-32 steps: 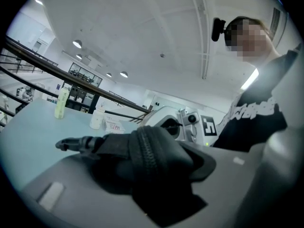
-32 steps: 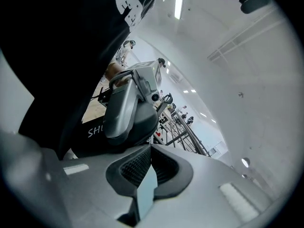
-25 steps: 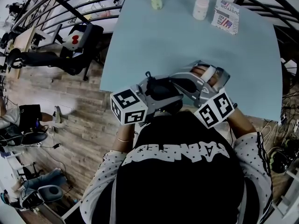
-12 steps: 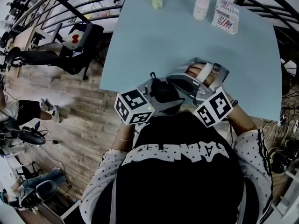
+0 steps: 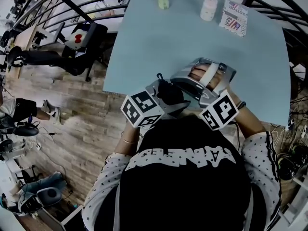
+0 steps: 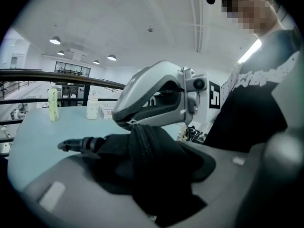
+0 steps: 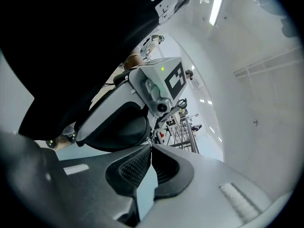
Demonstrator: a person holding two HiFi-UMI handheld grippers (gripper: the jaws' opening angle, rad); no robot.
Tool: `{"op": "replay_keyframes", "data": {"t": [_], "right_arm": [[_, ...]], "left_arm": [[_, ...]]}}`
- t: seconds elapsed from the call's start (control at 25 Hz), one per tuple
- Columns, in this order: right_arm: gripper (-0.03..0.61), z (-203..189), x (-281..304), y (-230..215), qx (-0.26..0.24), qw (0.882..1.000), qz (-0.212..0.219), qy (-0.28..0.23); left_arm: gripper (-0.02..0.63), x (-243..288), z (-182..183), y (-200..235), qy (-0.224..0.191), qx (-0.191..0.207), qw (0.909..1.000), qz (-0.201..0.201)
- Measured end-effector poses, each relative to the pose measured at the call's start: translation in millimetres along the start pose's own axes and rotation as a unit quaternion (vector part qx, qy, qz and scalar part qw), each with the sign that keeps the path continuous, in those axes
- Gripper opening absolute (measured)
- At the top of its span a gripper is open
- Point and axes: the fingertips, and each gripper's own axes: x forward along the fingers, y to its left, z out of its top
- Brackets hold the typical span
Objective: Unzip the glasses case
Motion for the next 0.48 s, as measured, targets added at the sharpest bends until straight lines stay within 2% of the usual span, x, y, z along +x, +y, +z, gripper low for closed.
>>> {"op": "replay_keyframes", "data": {"t": [0.48], "right_arm": [[0.011, 3.0, 8.3, 2.5, -0.076, 0.997, 0.005, 0.02]], "left_arm": [[0.0, 6.2, -13.7, 7.8, 0.04, 0.01, 0.999, 0.018]]}}
